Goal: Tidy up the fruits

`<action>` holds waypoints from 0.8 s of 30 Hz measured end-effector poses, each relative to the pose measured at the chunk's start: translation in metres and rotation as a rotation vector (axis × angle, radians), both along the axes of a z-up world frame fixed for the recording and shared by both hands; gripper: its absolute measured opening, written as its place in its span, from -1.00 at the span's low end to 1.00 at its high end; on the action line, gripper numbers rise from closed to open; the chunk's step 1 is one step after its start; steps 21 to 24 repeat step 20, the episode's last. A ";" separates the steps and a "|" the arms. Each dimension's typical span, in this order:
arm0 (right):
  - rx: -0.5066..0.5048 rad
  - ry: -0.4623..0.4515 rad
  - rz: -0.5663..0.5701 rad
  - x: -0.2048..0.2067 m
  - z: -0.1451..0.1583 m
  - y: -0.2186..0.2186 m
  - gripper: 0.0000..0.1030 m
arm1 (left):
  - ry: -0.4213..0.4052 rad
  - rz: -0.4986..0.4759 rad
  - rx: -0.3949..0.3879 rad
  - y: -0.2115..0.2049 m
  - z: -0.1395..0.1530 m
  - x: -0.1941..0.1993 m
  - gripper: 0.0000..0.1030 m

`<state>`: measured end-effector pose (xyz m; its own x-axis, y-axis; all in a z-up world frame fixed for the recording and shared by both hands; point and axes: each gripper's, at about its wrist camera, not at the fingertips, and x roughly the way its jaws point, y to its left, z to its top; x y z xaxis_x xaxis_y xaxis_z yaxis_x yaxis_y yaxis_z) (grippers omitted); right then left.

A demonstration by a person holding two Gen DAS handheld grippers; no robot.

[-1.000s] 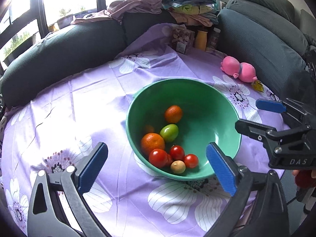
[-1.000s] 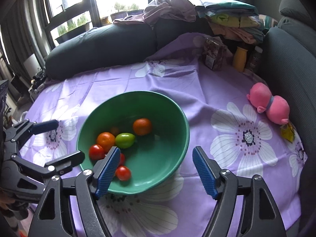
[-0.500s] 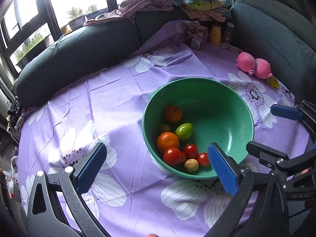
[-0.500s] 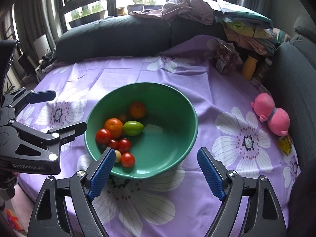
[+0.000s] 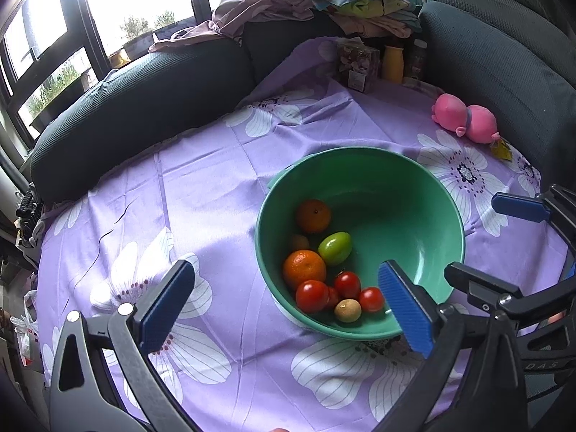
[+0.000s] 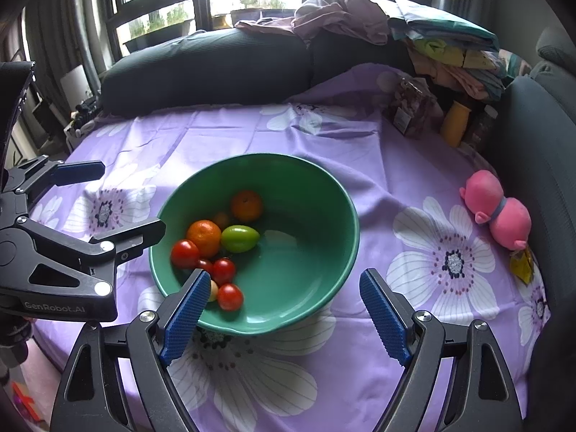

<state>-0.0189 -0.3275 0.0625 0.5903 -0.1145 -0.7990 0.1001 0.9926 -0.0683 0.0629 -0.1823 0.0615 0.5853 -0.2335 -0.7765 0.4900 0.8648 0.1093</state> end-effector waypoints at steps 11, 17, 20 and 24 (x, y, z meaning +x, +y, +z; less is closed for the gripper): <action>-0.002 0.005 0.000 0.002 -0.004 -0.001 0.65 | 0.006 0.009 -0.003 -0.001 -0.003 0.003 0.99; -0.002 0.004 0.000 0.002 -0.005 -0.001 0.65 | 0.014 0.020 -0.004 0.000 -0.006 0.006 0.99; 0.000 0.004 -0.001 0.002 -0.005 -0.001 0.65 | 0.013 0.017 -0.005 -0.001 -0.006 0.006 0.99; 0.000 0.004 -0.001 0.002 -0.005 -0.001 0.65 | 0.013 0.017 -0.005 -0.001 -0.006 0.006 0.99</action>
